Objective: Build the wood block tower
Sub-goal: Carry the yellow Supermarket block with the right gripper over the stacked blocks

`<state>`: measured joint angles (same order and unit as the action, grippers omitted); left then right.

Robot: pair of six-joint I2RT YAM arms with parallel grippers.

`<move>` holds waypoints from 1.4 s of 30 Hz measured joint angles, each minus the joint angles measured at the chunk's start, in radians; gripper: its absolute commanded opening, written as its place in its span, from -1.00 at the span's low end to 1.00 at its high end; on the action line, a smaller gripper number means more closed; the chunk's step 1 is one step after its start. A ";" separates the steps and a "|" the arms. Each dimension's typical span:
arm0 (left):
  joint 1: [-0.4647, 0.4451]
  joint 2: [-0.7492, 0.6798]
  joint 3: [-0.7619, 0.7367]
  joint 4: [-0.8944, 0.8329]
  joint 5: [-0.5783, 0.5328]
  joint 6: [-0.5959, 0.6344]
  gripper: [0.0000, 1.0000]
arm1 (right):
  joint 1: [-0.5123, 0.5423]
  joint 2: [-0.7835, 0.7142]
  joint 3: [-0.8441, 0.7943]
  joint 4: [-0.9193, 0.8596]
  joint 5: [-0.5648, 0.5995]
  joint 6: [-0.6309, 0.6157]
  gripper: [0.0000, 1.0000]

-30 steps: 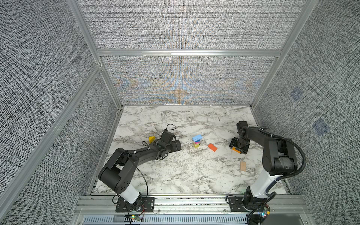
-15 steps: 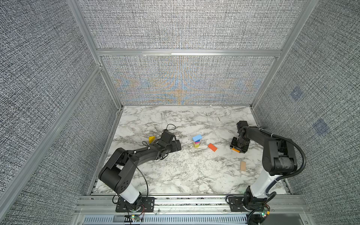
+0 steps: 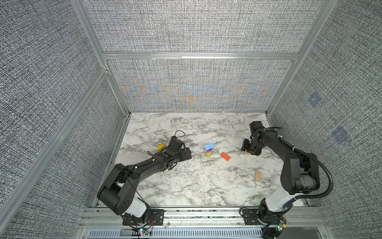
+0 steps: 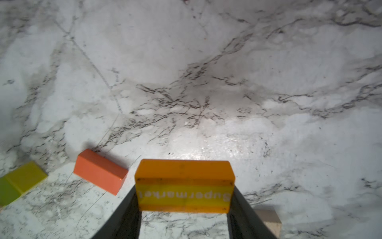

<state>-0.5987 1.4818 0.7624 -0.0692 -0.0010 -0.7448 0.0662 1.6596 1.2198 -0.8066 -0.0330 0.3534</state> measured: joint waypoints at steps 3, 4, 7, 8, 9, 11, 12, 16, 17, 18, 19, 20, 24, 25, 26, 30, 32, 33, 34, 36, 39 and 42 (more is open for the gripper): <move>0.000 -0.026 -0.018 -0.014 0.000 -0.008 0.96 | 0.034 -0.019 0.034 -0.034 -0.025 -0.026 -0.04; 0.000 -0.032 -0.026 -0.017 0.001 -0.014 0.96 | 0.048 -0.023 0.047 -0.043 -0.032 -0.034 -0.03; 0.000 -0.050 -0.039 -0.037 0.001 -0.020 0.96 | 0.096 -0.035 0.092 -0.077 -0.052 -0.061 -0.03; 0.000 -0.056 -0.039 -0.045 0.001 -0.023 0.96 | 0.110 -0.039 0.106 -0.084 -0.054 -0.069 -0.02; 0.000 -0.063 -0.039 -0.054 0.001 -0.022 0.96 | 0.128 -0.040 0.126 -0.095 -0.058 -0.079 -0.03; 0.000 -0.080 -0.036 -0.078 0.000 -0.023 0.96 | 0.159 -0.039 0.163 -0.117 -0.061 -0.096 -0.03; 0.000 -0.088 -0.033 -0.089 -0.002 -0.022 0.96 | 0.175 -0.038 0.182 -0.130 -0.061 -0.105 -0.03; 0.000 -0.121 -0.021 -0.138 -0.022 -0.021 0.96 | 0.232 -0.027 0.253 -0.174 -0.061 -0.133 -0.03; 0.000 -0.126 -0.019 -0.146 -0.023 -0.020 0.96 | 0.243 -0.023 0.267 -0.182 -0.060 -0.138 -0.03; 0.000 -0.130 -0.016 -0.154 -0.025 -0.017 0.96 | 0.256 -0.019 0.285 -0.193 -0.060 -0.146 -0.02; 0.000 -0.134 -0.013 -0.164 -0.026 -0.015 0.96 | 0.267 -0.013 0.301 -0.204 -0.061 -0.150 -0.03; 0.000 -0.136 -0.011 -0.170 -0.026 -0.014 0.96 | 0.276 -0.006 0.315 -0.213 -0.060 -0.154 -0.03; 0.000 -0.135 -0.006 -0.194 -0.027 -0.011 0.96 | 0.320 0.027 0.367 -0.251 -0.053 -0.169 -0.01; 0.000 -0.134 -0.006 -0.194 -0.027 -0.011 0.96 | 0.334 0.035 0.379 -0.260 -0.049 -0.175 0.02; 0.000 -0.132 -0.006 -0.194 -0.029 -0.011 0.96 | 0.344 0.039 0.388 -0.263 -0.049 -0.181 0.04; 0.000 -0.119 -0.011 -0.193 -0.035 -0.011 0.96 | 0.397 0.043 0.403 -0.264 -0.023 -0.229 0.07; 0.000 -0.116 -0.013 -0.193 -0.045 -0.011 0.96 | 0.417 0.044 0.403 -0.260 -0.023 -0.254 0.07; 0.000 -0.114 -0.013 -0.193 -0.049 -0.011 0.96 | 0.426 0.046 0.404 -0.258 -0.024 -0.266 0.07; 0.000 -0.113 -0.014 -0.193 -0.051 -0.011 0.96 | 0.433 0.051 0.407 -0.257 -0.025 -0.281 0.06; 0.000 -0.109 -0.015 -0.192 -0.051 -0.010 0.96 | 0.441 0.068 0.418 -0.256 -0.030 -0.303 0.07; 0.000 -0.107 -0.020 -0.185 -0.051 -0.007 0.96 | 0.460 0.096 0.441 -0.254 -0.035 -0.334 0.07; 0.000 -0.107 -0.030 -0.171 -0.051 -0.007 0.96 | 0.484 0.124 0.467 -0.254 -0.045 -0.365 0.06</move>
<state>-0.5987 1.3746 0.7322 -0.2398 -0.0517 -0.7517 0.5507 1.7836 1.6863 -1.0611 -0.0776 -0.0116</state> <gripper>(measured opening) 0.979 0.572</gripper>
